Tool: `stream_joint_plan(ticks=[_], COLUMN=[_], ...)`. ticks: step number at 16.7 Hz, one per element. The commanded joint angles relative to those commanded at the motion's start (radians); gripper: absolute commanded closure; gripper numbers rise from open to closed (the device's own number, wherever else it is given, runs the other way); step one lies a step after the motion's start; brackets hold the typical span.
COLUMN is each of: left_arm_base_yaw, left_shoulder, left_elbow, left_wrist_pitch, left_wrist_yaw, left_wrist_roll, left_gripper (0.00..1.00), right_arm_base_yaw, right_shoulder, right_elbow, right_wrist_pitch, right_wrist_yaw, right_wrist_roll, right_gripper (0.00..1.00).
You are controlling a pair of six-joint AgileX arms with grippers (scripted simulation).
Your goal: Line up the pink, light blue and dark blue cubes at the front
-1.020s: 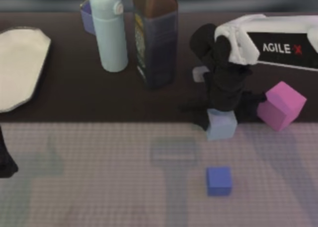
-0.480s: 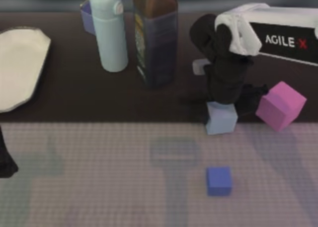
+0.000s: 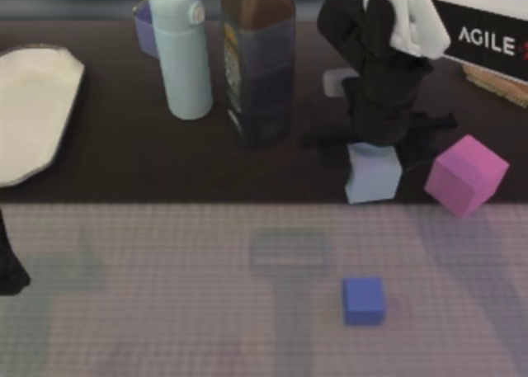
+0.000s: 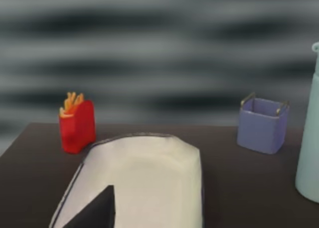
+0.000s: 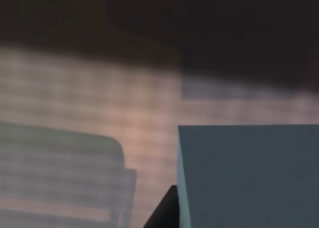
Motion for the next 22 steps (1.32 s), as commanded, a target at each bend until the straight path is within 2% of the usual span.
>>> stream_joint_plan(ticks=[4, 11, 14, 22], left_arm_base_yaw=[0.0, 0.0, 0.0, 0.0], left_shoulder=[0.0, 0.0, 0.0, 0.0], left_elbow=[0.0, 0.0, 0.0, 0.0], left_wrist_pitch=[0.0, 0.0, 0.0, 0.0], left_wrist_yaw=[0.0, 0.0, 0.0, 0.0], left_wrist_roll=[0.0, 0.0, 0.0, 0.0], left_gripper=[0.0, 0.0, 0.0, 0.0], right_arm_base_yaw=[0.028, 0.27, 0.353, 0.367], right_shoulder=[-0.015, -0.169, -0.229, -0.226], right_elbow=[-0.023, -0.215, -0.282, -0.323], right_wrist_pitch=[0.005, 0.025, 0.037, 0.08], right_wrist_yaw=[0.001, 0.007, 0.009, 0.009], right_wrist_roll=[0.04, 0.398, 0.503, 0.519], right_gripper=[1.0, 1.0, 1.0, 1.0])
